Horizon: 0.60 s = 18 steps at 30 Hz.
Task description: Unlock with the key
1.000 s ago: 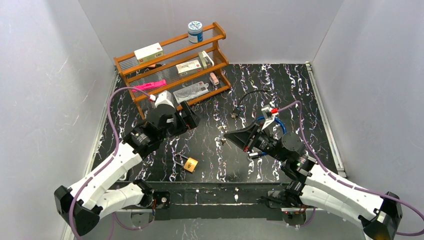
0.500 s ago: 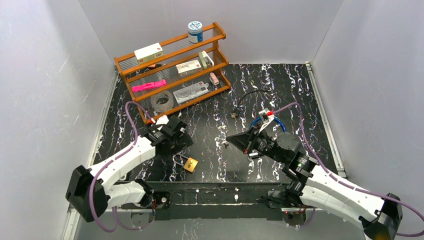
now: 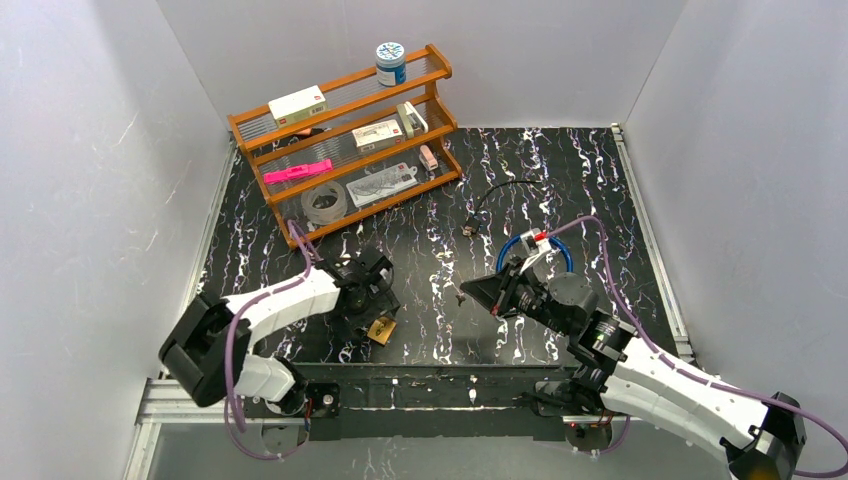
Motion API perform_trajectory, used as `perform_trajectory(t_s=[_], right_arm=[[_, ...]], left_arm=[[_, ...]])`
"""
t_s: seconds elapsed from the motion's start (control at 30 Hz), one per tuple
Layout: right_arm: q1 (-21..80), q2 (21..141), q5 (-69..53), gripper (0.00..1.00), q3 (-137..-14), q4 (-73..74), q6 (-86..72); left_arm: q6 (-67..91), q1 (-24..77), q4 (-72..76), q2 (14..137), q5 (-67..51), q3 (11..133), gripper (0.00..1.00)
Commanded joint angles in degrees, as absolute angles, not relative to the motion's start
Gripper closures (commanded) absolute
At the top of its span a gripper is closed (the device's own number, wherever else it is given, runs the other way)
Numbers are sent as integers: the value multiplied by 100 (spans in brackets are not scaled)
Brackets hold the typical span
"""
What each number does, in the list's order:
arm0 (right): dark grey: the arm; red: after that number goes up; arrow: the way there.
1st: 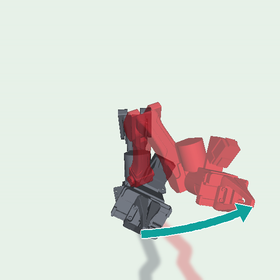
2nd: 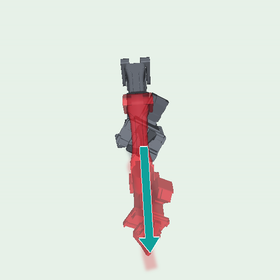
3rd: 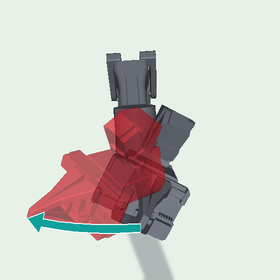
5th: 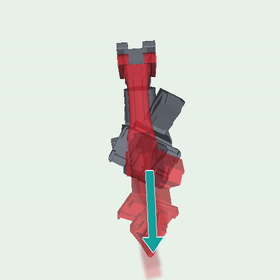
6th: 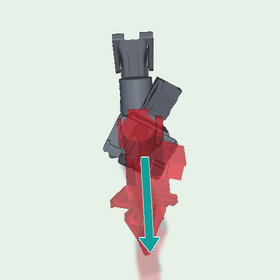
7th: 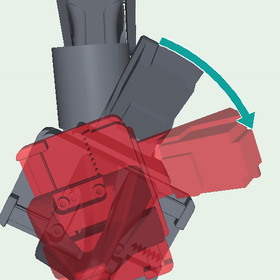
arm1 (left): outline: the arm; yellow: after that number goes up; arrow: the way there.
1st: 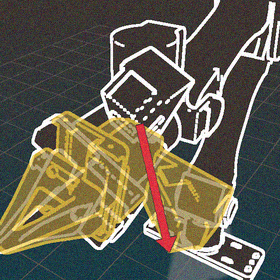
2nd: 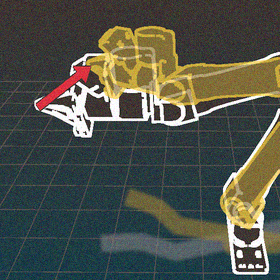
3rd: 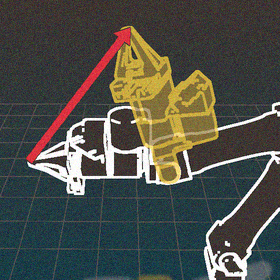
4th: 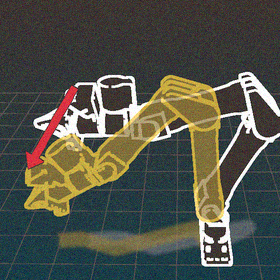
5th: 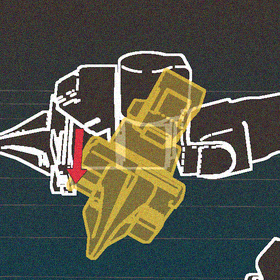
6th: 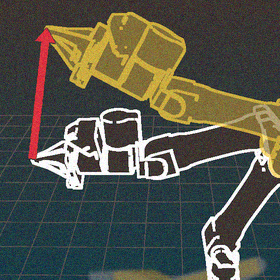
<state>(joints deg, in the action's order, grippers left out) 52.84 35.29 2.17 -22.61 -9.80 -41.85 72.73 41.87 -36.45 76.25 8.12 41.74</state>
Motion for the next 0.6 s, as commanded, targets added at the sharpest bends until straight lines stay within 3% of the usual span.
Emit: perform_trajectory(t_s=[0.0,0.2,0.33,0.43,0.57], right_arm=[[5260,3527,320,99,-2212,-1066,-4236],[5259,3467,302,99,-2192,-902,-4218],[5265,3471,288,99,-2180,-812,-4156],[5260,3481,303,99,-2180,-768,-4099],[5262,3453,325,99,-2164,-692,-4086]], left_arm=[[7232,4287,-3334,8132,599,4248,2],[6226,4294,-3227,8579,540,4645,13],[5127,4295,-3287,8907,423,4926,43],[4620,4301,-3348,9087,403,5079,55],[4502,4299,-3382,9129,443,5121,55]])
